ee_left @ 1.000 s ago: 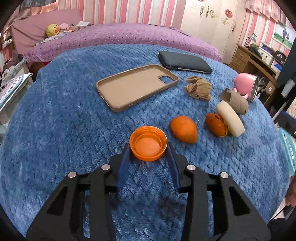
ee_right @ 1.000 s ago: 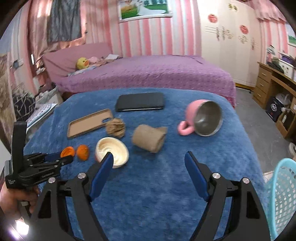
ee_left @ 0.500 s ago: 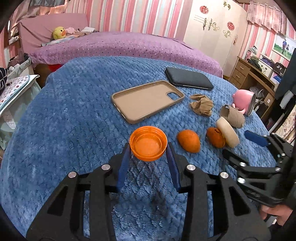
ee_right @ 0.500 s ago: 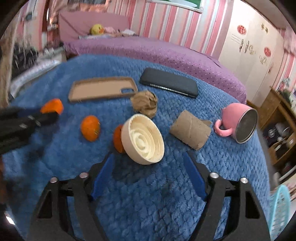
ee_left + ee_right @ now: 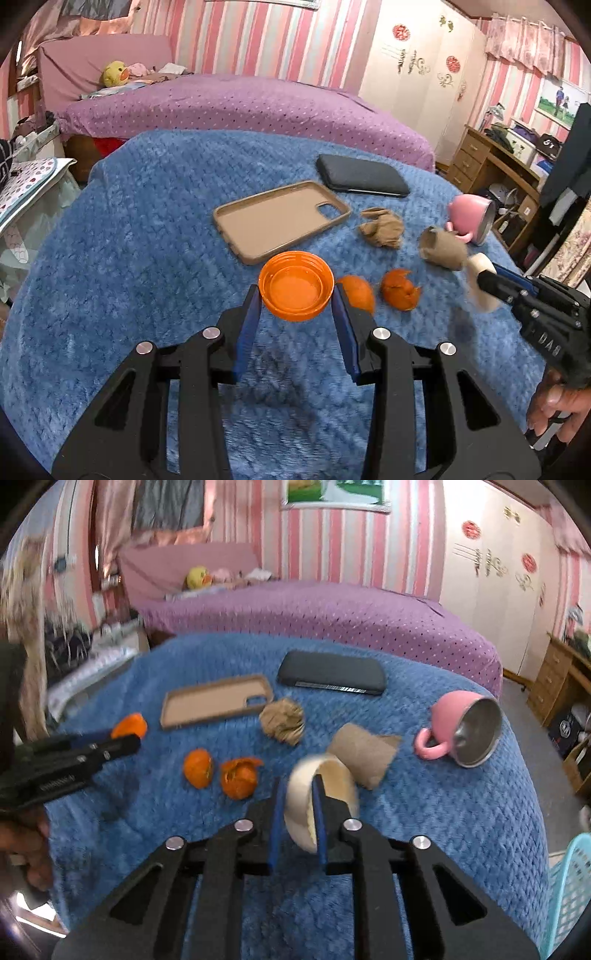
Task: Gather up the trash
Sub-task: 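Grasp the orange lid with the left tool while the right grasps the cream round container, then carry lid and cream container to the wastebasket and release both into it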
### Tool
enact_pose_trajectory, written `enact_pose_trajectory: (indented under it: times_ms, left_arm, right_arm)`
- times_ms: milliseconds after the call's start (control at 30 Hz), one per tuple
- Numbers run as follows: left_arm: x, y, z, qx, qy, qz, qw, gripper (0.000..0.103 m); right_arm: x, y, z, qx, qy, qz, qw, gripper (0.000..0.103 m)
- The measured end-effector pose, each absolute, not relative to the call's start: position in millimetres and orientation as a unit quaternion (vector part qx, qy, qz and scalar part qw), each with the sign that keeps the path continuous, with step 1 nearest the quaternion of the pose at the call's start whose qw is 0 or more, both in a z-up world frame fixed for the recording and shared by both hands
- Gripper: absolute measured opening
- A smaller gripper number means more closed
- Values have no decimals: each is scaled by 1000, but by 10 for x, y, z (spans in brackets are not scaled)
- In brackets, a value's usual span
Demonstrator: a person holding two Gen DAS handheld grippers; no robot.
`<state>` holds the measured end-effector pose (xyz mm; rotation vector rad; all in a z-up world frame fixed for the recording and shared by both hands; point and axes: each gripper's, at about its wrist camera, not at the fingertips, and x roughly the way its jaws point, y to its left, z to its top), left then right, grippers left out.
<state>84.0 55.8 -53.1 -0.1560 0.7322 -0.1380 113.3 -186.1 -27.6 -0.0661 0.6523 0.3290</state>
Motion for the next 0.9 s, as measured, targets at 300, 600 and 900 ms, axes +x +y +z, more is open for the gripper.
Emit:
enact_pose_trajectory:
  times_ms: [300,600,900]
  left_arm:
    - [781,265,-386,-56,342,-83,934,38]
    - [712,3,-268,-52,325,-100,939,38]
    - [674,-406,-172,-35,313,-126,941,38]
  right_arm:
    - [1158,-2173,-231,3,321,170,932,9]
    - [960,-2438,-56,0,286,160,945,9]
    - [859,-2912,33,5,271,124,955,9]
